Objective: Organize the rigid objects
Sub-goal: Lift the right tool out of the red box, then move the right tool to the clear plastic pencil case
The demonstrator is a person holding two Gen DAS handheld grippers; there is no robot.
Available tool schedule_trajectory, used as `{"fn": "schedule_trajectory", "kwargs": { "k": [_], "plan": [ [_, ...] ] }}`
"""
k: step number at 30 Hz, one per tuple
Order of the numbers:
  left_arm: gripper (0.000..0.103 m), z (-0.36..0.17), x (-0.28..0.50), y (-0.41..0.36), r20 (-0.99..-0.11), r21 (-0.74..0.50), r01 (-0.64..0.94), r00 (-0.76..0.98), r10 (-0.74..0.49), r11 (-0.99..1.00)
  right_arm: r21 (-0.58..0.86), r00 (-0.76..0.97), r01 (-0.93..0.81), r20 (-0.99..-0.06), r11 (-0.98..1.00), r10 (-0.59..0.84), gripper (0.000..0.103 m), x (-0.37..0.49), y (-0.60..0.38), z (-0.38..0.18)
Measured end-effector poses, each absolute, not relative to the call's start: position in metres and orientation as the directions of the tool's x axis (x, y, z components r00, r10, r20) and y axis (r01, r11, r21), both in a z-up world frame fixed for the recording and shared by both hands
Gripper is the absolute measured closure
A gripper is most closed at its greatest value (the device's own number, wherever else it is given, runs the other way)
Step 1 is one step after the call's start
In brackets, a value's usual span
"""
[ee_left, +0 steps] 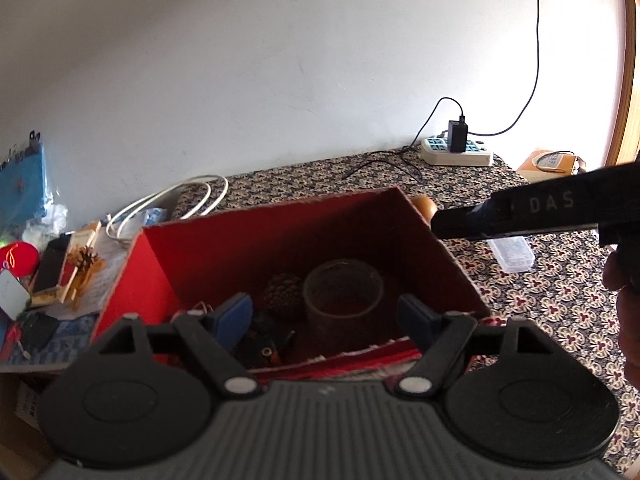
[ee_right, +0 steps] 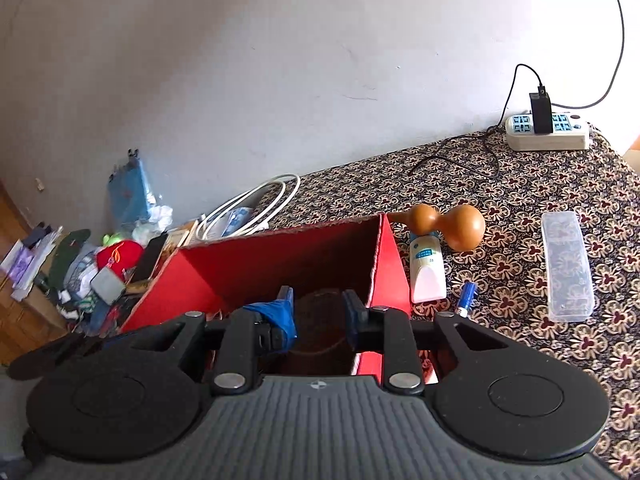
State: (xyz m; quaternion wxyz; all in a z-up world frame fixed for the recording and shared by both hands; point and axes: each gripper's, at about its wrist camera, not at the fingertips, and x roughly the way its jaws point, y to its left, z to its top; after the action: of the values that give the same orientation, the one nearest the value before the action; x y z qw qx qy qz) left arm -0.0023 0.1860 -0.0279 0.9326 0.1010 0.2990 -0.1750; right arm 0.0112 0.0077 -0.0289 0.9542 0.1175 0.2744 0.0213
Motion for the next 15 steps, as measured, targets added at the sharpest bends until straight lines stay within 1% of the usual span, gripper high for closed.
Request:
{"fn": "schedule_trajectory", "kwargs": {
  "k": [7, 10, 15],
  "plan": [
    [0.023, -0.02, -0.033, 0.161, -0.592, 0.107, 0.437, 0.75, -0.296, 0.893, 0.186, 0.847, -0.022, -0.519, 0.982, 0.118, 0.094, -0.02, -0.01, -0.026],
    [0.024, -0.019, -0.044, 0.148, -0.598, 0.088, 0.477, 0.727, -0.337, 0.874, 0.187, 0.835, -0.01, -0.539, 0.982, 0.111, 0.094, -0.028, -0.027, -0.03],
    [0.024, -0.028, -0.052, 0.117, -0.636, 0.047, 0.532, 0.669, -0.385, 0.846, 0.213, 0.809, 0.023, -0.578, 0.977, 0.108, 0.094, -0.038, -0.057, -0.042]
  ]
}}
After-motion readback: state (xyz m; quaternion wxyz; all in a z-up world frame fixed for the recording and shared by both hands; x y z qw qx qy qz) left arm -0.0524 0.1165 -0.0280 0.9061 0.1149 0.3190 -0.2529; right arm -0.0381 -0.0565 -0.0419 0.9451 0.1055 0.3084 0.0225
